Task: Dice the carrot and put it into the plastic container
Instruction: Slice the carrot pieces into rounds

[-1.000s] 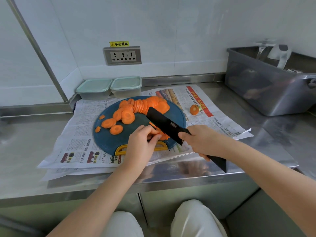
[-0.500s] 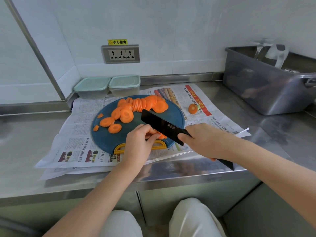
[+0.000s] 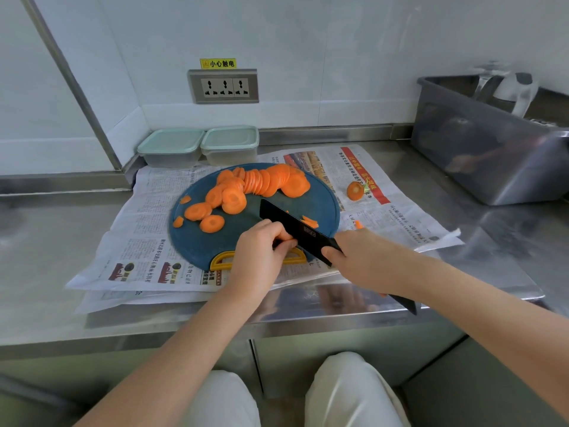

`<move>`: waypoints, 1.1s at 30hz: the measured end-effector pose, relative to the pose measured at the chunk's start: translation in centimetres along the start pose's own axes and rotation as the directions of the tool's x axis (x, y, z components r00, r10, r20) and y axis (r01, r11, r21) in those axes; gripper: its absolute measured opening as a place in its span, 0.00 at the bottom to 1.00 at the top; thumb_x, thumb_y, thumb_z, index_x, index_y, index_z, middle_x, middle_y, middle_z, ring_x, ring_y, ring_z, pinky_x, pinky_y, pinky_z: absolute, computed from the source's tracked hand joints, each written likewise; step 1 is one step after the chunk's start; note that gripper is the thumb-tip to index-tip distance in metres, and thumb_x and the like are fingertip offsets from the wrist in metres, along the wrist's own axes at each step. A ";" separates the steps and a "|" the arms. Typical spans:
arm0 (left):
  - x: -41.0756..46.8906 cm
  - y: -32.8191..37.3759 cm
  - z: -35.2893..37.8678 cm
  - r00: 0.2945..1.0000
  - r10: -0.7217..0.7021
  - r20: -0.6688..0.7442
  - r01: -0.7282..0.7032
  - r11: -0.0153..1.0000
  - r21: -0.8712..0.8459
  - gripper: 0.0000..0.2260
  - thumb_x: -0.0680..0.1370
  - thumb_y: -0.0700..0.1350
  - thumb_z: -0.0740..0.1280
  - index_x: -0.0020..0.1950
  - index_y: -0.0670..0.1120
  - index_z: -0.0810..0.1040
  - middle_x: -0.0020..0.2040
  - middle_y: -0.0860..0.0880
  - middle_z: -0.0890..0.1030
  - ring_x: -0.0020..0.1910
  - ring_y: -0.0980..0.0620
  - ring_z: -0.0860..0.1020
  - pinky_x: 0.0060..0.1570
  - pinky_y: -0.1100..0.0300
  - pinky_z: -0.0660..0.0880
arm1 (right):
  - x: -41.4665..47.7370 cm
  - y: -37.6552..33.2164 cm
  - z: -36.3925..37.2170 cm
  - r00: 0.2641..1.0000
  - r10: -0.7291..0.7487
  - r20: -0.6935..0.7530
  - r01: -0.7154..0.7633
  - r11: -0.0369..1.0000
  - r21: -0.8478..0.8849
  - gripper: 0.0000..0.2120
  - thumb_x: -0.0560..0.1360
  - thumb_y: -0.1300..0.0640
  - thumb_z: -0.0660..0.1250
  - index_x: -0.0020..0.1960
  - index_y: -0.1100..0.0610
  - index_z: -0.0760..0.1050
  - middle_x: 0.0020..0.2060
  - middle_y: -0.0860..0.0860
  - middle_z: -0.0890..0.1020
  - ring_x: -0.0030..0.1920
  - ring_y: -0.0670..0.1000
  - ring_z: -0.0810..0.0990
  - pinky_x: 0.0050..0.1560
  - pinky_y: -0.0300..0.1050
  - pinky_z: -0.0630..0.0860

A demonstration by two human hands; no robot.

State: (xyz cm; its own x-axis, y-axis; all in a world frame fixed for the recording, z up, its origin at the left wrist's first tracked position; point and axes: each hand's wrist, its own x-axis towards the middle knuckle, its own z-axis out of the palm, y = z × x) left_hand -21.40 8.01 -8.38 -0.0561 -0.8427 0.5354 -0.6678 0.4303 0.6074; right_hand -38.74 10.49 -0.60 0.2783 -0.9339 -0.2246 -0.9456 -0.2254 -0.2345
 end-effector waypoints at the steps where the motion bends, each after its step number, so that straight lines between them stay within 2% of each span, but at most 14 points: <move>1: 0.0 0.0 0.1 1.000 -0.005 -0.004 0.005 1.000 0.000 0.04 0.70 0.37 0.74 0.38 0.41 0.80 0.39 0.48 0.80 0.38 0.50 0.79 0.40 0.50 0.77 | 0.0 0.1 0.3 1.000 0.014 0.000 -0.014 1.000 0.006 0.16 0.83 0.47 0.51 0.43 0.56 0.67 0.34 0.49 0.71 0.34 0.49 0.72 0.32 0.40 0.67; 6: 0.2 -0.1 0.3 0.998 -0.032 -0.046 0.033 0.999 0.032 0.04 0.70 0.37 0.74 0.38 0.41 0.80 0.39 0.47 0.80 0.37 0.49 0.78 0.38 0.49 0.77 | 0.8 0.4 0.4 0.999 0.034 0.003 -0.034 0.994 0.100 0.16 0.82 0.46 0.53 0.39 0.53 0.65 0.35 0.51 0.72 0.33 0.47 0.71 0.30 0.39 0.66; 8: 0.2 -0.1 0.3 0.998 -0.035 -0.049 0.036 0.999 0.037 0.04 0.70 0.36 0.74 0.39 0.41 0.80 0.39 0.47 0.79 0.36 0.49 0.79 0.38 0.48 0.77 | 1.4 0.2 0.3 1.000 0.017 -0.001 -0.017 0.993 0.119 0.16 0.82 0.47 0.53 0.42 0.56 0.67 0.35 0.51 0.71 0.34 0.49 0.72 0.31 0.40 0.67; 11: 0.2 0.0 0.2 0.998 -0.041 -0.055 0.043 0.998 0.034 0.04 0.70 0.35 0.74 0.39 0.41 0.80 0.38 0.46 0.79 0.36 0.49 0.79 0.38 0.48 0.78 | 1.9 -0.3 -0.3 1.000 0.008 -0.020 -0.005 0.992 0.126 0.16 0.83 0.50 0.50 0.49 0.59 0.70 0.35 0.50 0.68 0.41 0.53 0.73 0.39 0.44 0.68; 13: 0.2 0.2 0.2 0.997 -0.041 -0.058 0.044 0.998 0.040 0.04 0.70 0.35 0.74 0.39 0.41 0.80 0.38 0.47 0.79 0.36 0.49 0.79 0.38 0.48 0.78 | 1.7 -0.5 -0.7 1.000 -0.017 -0.016 0.018 0.992 0.121 0.16 0.84 0.51 0.50 0.49 0.60 0.70 0.35 0.51 0.68 0.37 0.51 0.72 0.36 0.44 0.68; 16: 0.2 0.2 0.1 0.997 -0.051 -0.057 0.053 0.998 0.035 0.04 0.70 0.35 0.74 0.38 0.41 0.80 0.38 0.48 0.79 0.36 0.51 0.79 0.39 0.53 0.78 | 1.7 0.2 -1.4 0.999 -0.020 0.051 0.010 0.981 0.193 0.16 0.82 0.48 0.55 0.43 0.59 0.69 0.33 0.53 0.73 0.27 0.48 0.71 0.25 0.37 0.69; 18: 0.2 0.4 0.1 0.996 -0.068 -0.049 0.069 0.997 0.031 0.04 0.70 0.35 0.74 0.39 0.42 0.81 0.39 0.50 0.77 0.37 0.53 0.78 0.40 0.62 0.76 | 1.7 1.0 -2.2 0.994 0.006 0.109 -0.039 0.950 0.308 0.16 0.81 0.48 0.56 0.46 0.60 0.71 0.31 0.55 0.75 0.23 0.49 0.70 0.23 0.38 0.70; 20: 0.3 0.5 0.0 0.996 -0.083 -0.040 0.085 0.996 0.034 0.04 0.70 0.36 0.75 0.39 0.42 0.81 0.39 0.52 0.77 0.37 0.56 0.77 0.40 0.70 0.73 | 1.5 2.2 -3.5 0.991 0.047 0.122 -0.094 0.908 0.409 0.15 0.81 0.48 0.58 0.44 0.58 0.70 0.27 0.52 0.72 0.21 0.48 0.68 0.23 0.39 0.70; 22: 0.5 0.4 -0.3 0.995 -0.098 -0.022 0.099 0.994 0.049 0.04 0.69 0.37 0.75 0.39 0.42 0.82 0.40 0.51 0.77 0.36 0.55 0.77 0.41 0.68 0.74 | 1.1 3.7 -5.0 0.991 0.098 0.090 -0.129 0.870 0.476 0.16 0.81 0.48 0.59 0.40 0.57 0.67 0.24 0.50 0.70 0.20 0.48 0.67 0.23 0.39 0.69; 25: 0.9 0.6 -0.9 0.994 -0.111 0.015 0.110 0.991 0.078 0.04 0.69 0.38 0.76 0.39 0.44 0.83 0.41 0.52 0.78 0.38 0.56 0.77 0.43 0.63 0.75 | 0.7 6.1 -6.2 0.987 0.156 0.030 -0.151 0.869 0.471 0.17 0.80 0.48 0.59 0.38 0.57 0.67 0.22 0.50 0.69 0.20 0.49 0.66 0.24 0.41 0.68; 30: 2.7 3.0 -1.2 0.996 -0.085 -0.008 0.085 0.987 0.135 0.02 0.75 0.39 0.71 0.46 0.44 0.83 0.46 0.49 0.79 0.40 0.57 0.75 0.42 0.70 0.68 | -0.2 9.5 -6.8 0.974 0.225 -0.010 -0.193 0.856 0.479 0.17 0.81 0.49 0.59 0.38 0.59 0.67 0.22 0.51 0.69 0.21 0.50 0.66 0.23 0.41 0.68; 31: 3.2 4.1 -0.7 0.997 -0.075 0.023 0.072 0.991 0.114 0.03 0.75 0.40 0.70 0.48 0.44 0.83 0.47 0.50 0.79 0.39 0.59 0.75 0.40 0.72 0.68 | -0.4 10.1 -6.9 0.972 0.234 -0.017 -0.196 0.847 0.495 0.17 0.81 0.49 0.59 0.38 0.59 0.67 0.22 0.51 0.69 0.21 0.51 0.66 0.23 0.41 0.68; 33: 3.8 6.2 1.1 0.983 -0.053 0.174 0.039 0.996 0.078 0.07 0.76 0.44 0.69 0.53 0.46 0.81 0.49 0.52 0.78 0.39 0.61 0.76 0.39 0.74 0.69 | -0.9 11.0 -6.8 0.967 0.254 -0.029 -0.203 0.830 0.519 0.17 0.81 0.49 0.59 0.38 0.59 0.67 0.22 0.51 0.69 0.21 0.51 0.65 0.22 0.40 0.67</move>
State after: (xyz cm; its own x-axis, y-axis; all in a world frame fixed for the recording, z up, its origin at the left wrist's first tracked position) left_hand -26.56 7.06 -3.24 -0.1495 -0.9077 0.3922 -0.7256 0.3701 0.5801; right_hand -50.52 6.95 3.46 0.0234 -0.9682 -0.2489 -0.7544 0.1463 -0.6399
